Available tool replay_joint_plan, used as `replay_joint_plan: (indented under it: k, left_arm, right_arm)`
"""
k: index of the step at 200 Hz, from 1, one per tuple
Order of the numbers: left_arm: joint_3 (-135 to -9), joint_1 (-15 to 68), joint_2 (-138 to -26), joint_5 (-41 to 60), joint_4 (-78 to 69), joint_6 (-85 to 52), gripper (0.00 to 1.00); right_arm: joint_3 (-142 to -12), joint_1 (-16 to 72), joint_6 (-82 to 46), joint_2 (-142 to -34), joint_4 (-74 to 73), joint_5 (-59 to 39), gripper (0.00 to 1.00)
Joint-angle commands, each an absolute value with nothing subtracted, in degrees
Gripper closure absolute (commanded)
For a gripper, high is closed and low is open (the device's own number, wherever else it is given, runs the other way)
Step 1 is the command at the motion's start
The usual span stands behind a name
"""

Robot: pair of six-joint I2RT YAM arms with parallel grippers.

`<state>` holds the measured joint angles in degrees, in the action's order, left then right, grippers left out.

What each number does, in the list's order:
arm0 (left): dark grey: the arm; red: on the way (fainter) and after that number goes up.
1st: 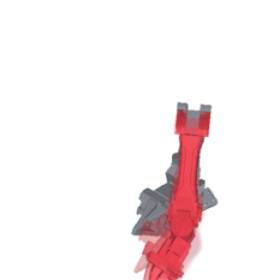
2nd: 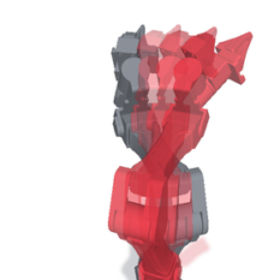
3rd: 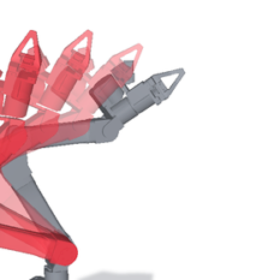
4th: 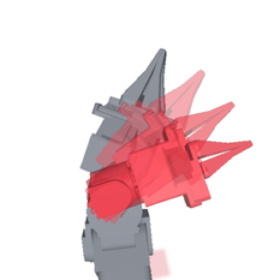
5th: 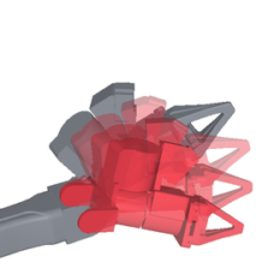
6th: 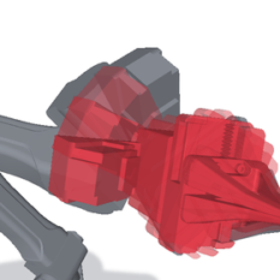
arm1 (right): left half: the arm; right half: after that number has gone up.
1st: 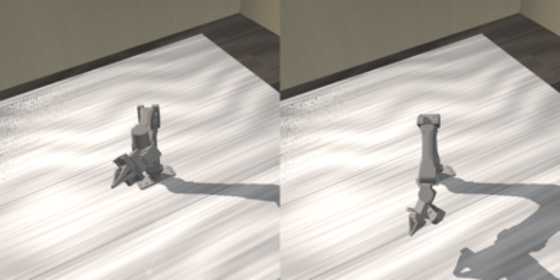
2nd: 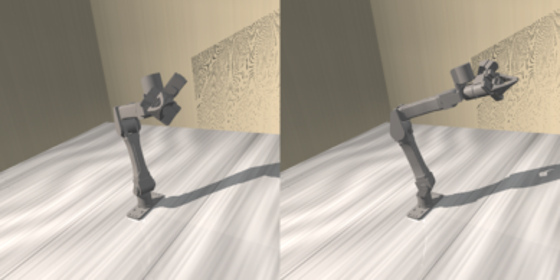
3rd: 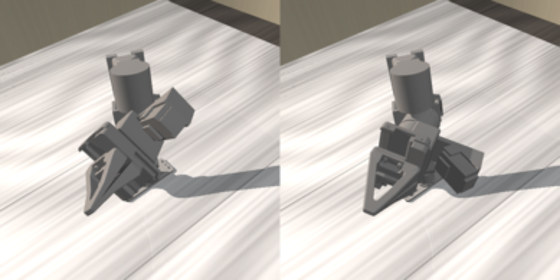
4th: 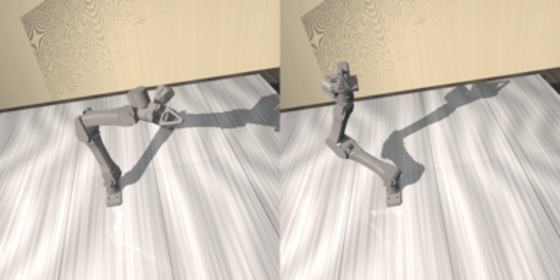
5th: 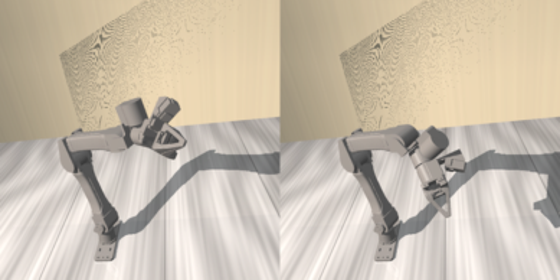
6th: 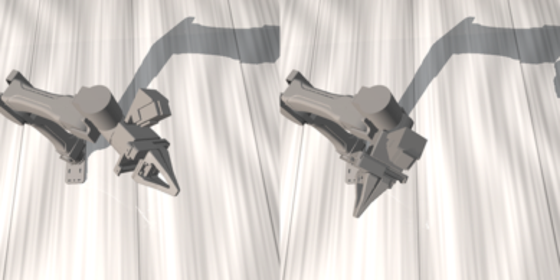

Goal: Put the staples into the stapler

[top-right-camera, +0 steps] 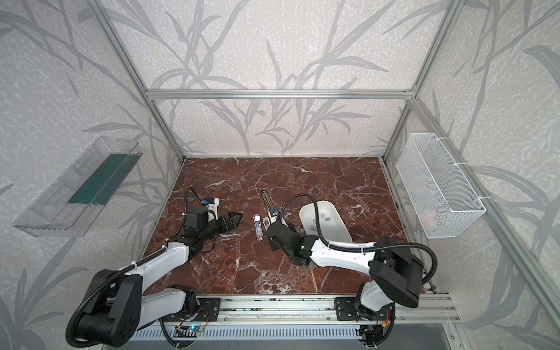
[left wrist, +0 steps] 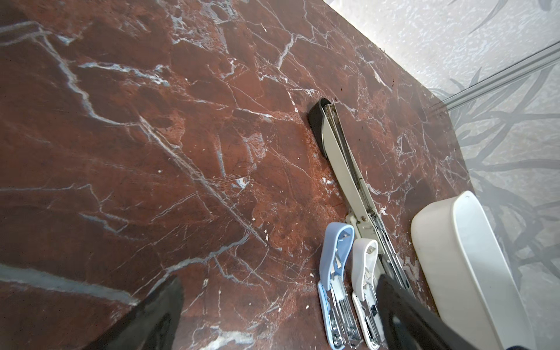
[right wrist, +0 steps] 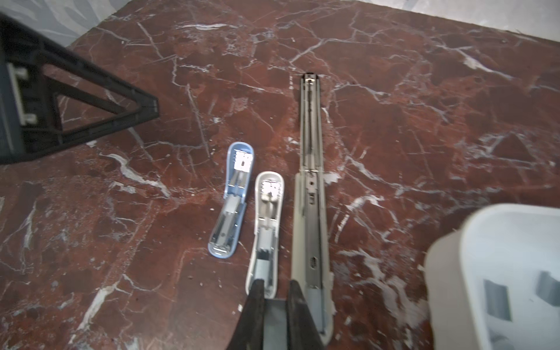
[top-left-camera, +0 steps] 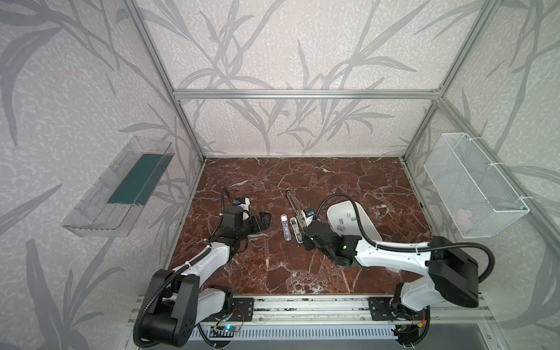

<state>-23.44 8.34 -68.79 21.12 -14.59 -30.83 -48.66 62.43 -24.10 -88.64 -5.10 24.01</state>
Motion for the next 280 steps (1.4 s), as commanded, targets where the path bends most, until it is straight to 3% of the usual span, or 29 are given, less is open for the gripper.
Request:
replay_joint_plan:
  k: [1,74,108,141,280]
  left_arm:
    - [-22.19,7.41,-69.46,24.79,-17.88,-32.96,0.01]
    - [-23.36,7.26,-71.79,27.58,-18.29,-33.22,0.01]
    - [-23.63,6.03,-72.69,29.17,-18.46,-33.73,0.05]
    - [-21.47,5.86,-69.69,25.84,-19.47,-33.47,0.01]
    - [-23.54,5.9,-71.67,21.3,-16.6,-30.63,0.01]
  right_arm:
    - [-53.29,64.17,-24.96,-92.42,-7.63,23.76,0.89]
    - [-62.44,64.24,-31.04,-103.25,-2.51,25.2,0.9]
    - [-65.35,64.24,-32.35,-107.0,-1.58,25.6,0.91]
    - [-67.87,64.2,-31.69,-109.69,-0.46,25.49,0.91]
    - [-68.71,61.4,-30.34,-111.38,0.96,23.26,0.91]
